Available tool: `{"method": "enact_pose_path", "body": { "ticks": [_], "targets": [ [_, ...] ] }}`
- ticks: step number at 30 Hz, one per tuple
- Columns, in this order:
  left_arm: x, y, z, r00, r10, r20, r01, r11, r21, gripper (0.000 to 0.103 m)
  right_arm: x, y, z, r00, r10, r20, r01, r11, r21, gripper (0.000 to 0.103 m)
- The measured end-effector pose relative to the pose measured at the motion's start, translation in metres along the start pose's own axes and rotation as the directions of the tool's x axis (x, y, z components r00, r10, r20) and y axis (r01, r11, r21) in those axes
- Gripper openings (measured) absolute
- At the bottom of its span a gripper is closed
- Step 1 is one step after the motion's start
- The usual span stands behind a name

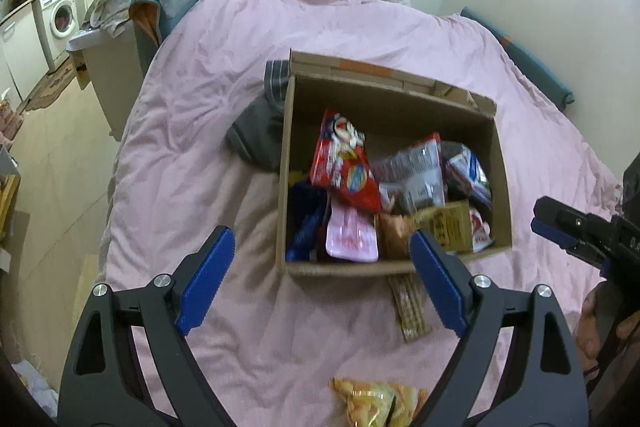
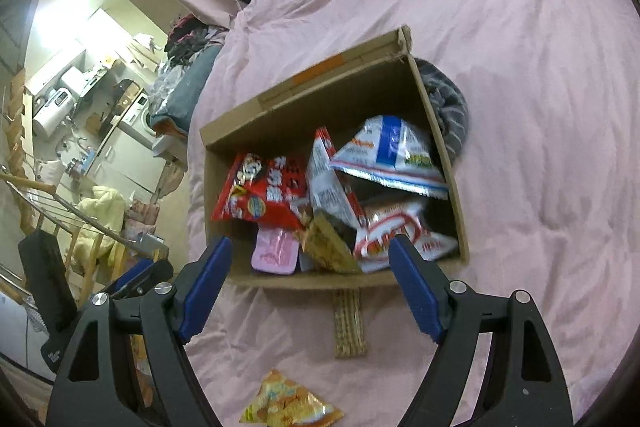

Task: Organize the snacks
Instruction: 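Withdraw both grippers from the box back over the remaining snacks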

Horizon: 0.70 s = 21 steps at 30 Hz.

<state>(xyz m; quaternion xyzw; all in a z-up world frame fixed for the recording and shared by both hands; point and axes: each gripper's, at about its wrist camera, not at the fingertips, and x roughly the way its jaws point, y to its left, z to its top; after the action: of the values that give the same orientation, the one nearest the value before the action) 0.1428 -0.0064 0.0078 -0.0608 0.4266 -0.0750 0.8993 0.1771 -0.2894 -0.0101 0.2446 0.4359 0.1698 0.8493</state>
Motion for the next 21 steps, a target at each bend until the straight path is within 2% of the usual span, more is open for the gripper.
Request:
{"method": "enact_pose_path", "body": {
  "ticks": [9,15,21],
  "targets": [
    [-0.011,-0.002,-0.037,0.999,-0.005,-0.044,0.005,1.0,0.001,0.087,-0.01,-0.007,-0.032,0.998,-0.052,-0.022,0.052,0.998,0.039,0.083],
    [-0.007,0.003,-0.06,0.996,-0.019,-0.088,0.016,0.999,-0.043,0.087,-0.008,-0.023,-0.048,0.997,-0.036,-0.065,0.045,0.991,0.128,0.083],
    [0.002,0.005,-0.07,0.992,-0.002,-0.129,-0.004,0.999,-0.045,0.087,-0.015,-0.028,-0.052,0.993,-0.106,-0.053,0.11,0.991,0.083,0.083]
  ]
}}
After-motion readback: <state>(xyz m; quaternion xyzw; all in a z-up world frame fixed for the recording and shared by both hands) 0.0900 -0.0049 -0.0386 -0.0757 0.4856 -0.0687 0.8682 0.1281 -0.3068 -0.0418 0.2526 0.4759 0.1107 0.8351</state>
